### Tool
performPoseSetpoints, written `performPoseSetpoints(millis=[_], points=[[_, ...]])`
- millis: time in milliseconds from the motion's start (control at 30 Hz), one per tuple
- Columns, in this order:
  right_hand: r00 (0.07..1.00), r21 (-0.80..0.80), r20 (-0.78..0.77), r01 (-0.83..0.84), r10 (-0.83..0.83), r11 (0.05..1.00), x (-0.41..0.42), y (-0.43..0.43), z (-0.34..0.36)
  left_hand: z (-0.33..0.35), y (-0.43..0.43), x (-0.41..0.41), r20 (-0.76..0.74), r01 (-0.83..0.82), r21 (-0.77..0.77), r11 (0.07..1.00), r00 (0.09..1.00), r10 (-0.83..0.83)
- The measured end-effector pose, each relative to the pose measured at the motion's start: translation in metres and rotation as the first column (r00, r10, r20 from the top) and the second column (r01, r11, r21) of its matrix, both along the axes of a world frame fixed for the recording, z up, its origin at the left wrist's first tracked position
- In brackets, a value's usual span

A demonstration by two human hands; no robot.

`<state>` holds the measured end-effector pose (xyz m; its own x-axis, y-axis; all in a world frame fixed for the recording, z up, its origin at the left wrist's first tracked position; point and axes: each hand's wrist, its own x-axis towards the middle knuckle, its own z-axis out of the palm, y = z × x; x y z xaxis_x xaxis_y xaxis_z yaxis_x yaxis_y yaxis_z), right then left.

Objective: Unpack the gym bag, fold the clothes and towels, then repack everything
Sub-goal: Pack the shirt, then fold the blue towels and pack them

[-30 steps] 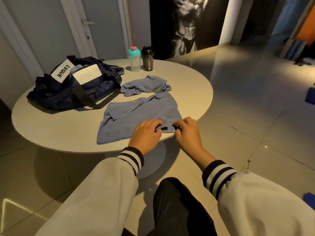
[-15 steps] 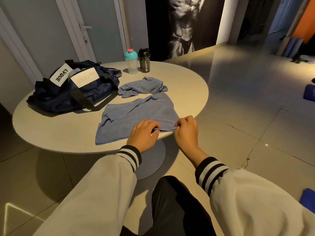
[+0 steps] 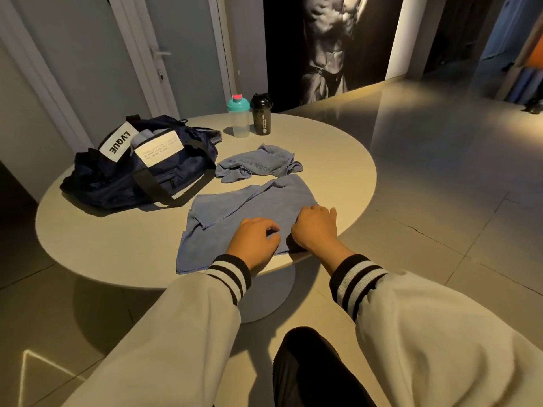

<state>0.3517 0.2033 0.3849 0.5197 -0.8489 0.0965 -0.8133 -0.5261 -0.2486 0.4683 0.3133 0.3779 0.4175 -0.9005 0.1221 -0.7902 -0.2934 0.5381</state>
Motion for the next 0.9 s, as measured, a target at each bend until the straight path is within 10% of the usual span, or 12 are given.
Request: performPoseSetpoints(millis=[300, 900], points=[[0.919, 0.123, 0.294, -0.309, 0.263, 0.943, 0.098, -0.015, 0.008, 0.015, -0.001, 0.107, 0.276, -0.291, 0.075, 0.954, 0.925, 0.261], [0.968, 0.068, 0.209, -0.154, 0.137, 0.986, 0.174, -0.047, -0.003, 0.015, -0.011, 0.195, -0.367, -0.341, -0.023, 0.940, 0.877, 0.309]])
